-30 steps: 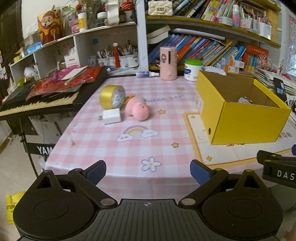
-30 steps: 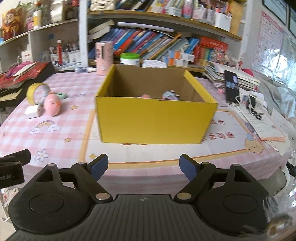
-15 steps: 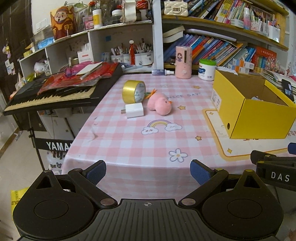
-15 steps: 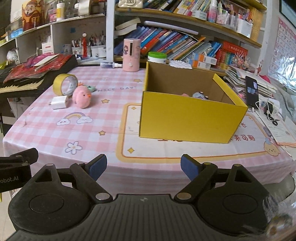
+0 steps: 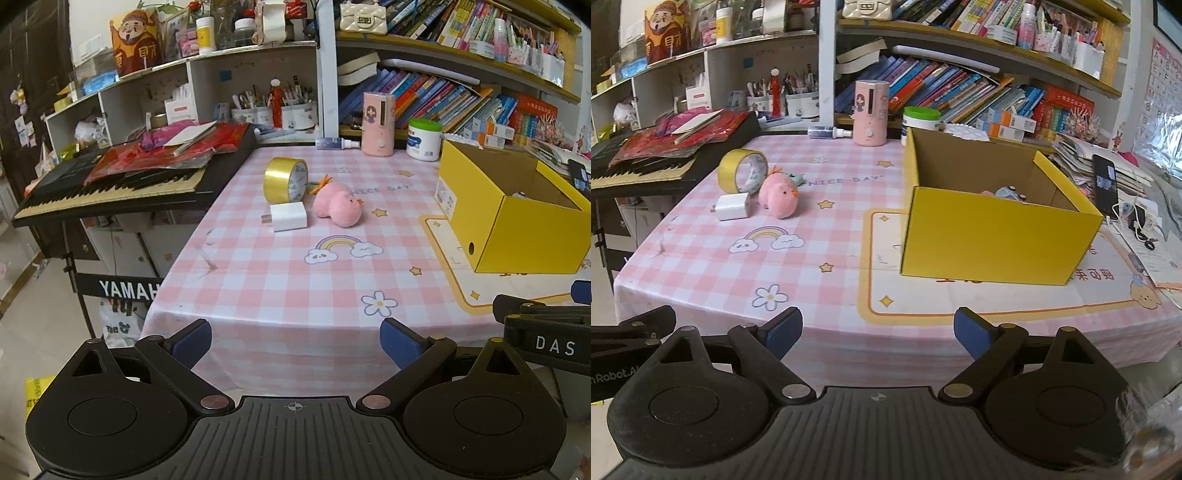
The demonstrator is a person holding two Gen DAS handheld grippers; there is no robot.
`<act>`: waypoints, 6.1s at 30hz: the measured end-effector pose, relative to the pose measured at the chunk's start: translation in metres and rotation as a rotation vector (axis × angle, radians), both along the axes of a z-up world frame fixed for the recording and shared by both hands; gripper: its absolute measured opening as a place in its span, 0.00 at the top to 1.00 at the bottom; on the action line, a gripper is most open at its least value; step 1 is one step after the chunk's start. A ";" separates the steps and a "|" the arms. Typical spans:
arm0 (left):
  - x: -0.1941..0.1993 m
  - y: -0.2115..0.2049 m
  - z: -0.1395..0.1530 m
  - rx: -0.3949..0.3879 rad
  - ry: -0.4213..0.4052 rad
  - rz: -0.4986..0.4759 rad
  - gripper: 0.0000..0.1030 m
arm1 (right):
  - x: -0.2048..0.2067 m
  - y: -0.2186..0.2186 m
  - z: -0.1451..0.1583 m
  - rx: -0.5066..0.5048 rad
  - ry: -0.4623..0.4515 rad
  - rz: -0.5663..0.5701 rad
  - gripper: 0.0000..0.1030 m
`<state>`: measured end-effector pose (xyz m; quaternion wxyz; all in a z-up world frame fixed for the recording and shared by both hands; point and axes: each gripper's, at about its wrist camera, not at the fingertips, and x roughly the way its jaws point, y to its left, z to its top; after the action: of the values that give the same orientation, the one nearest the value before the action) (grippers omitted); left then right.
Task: Organize objects
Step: 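Withdraw both open tools from the yellow box back toward the toys, then grasp the pink plush chick with right tool while left tool grasps the white plug, then carry the pink chick and white plug over the yellow box with both tools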
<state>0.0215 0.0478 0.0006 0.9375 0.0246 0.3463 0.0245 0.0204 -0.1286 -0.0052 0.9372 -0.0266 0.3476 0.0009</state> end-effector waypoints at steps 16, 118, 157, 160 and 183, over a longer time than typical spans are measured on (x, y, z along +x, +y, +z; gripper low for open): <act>0.011 0.016 -0.010 -0.020 0.036 0.049 0.03 | 0.015 0.026 -0.006 -0.012 0.035 0.072 0.13; 0.099 0.030 -0.001 -0.229 0.029 0.004 0.38 | 0.139 0.025 -0.003 0.132 0.092 0.231 0.50; -0.032 -0.071 0.006 -0.225 0.036 -0.438 0.38 | -0.089 -0.082 -0.014 0.198 0.130 -0.227 0.50; -0.029 -0.086 0.006 -0.219 0.041 -0.487 0.38 | -0.093 -0.093 -0.013 0.198 0.121 -0.269 0.50; 0.029 -0.141 0.015 -0.213 -0.006 -0.584 0.38 | -0.044 -0.145 -0.010 0.210 0.099 -0.347 0.50</act>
<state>0.0505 -0.0936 0.0159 0.9032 0.0247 0.3225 -0.2821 -0.0232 -0.2737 -0.0149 0.9027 0.1315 0.3908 -0.1232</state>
